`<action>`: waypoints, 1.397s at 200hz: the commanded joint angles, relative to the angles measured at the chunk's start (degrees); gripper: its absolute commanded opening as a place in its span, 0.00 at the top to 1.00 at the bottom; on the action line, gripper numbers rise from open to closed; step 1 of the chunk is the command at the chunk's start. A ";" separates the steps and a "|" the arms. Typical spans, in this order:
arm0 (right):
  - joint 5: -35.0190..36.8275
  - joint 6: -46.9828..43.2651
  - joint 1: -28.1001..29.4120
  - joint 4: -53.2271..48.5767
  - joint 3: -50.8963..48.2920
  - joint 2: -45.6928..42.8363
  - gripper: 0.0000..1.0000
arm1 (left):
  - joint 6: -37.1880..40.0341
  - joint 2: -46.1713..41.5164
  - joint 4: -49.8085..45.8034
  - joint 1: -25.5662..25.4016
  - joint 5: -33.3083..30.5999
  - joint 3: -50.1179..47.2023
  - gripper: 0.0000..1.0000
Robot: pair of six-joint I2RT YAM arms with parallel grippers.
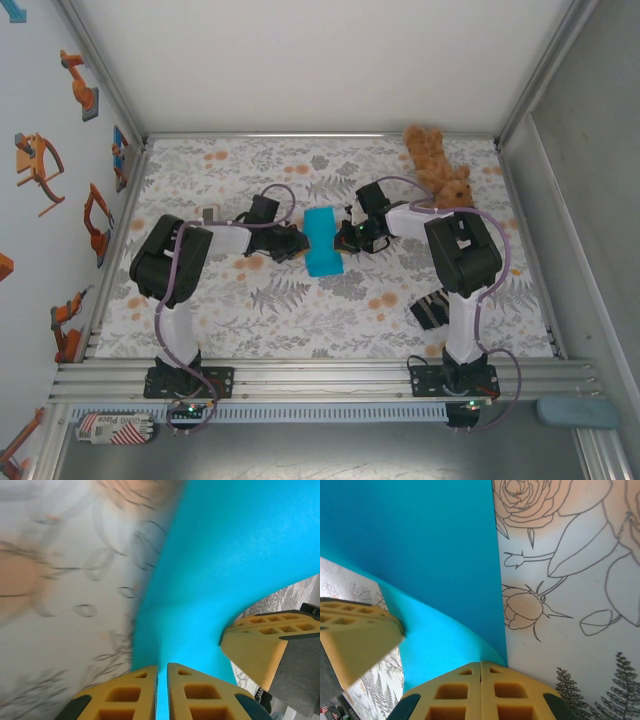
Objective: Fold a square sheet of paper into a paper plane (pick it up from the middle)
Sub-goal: First fold the square sheet of paper in half at the center of the table.
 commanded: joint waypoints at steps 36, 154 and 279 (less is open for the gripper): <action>14.86 -1.23 -0.02 -9.13 -4.02 7.11 1.00 | 4.08 -7.40 -7.80 2.72 -2.54 -0.73 0.86; 15.31 -0.73 -0.07 -8.88 -4.17 7.44 1.00 | -3.39 -0.34 -1.27 -6.29 1.48 0.00 0.86; 15.98 0.35 -0.30 -8.28 -5.17 7.76 1.00 | 3.28 -17.13 -17.96 -6.77 -8.59 -4.86 0.86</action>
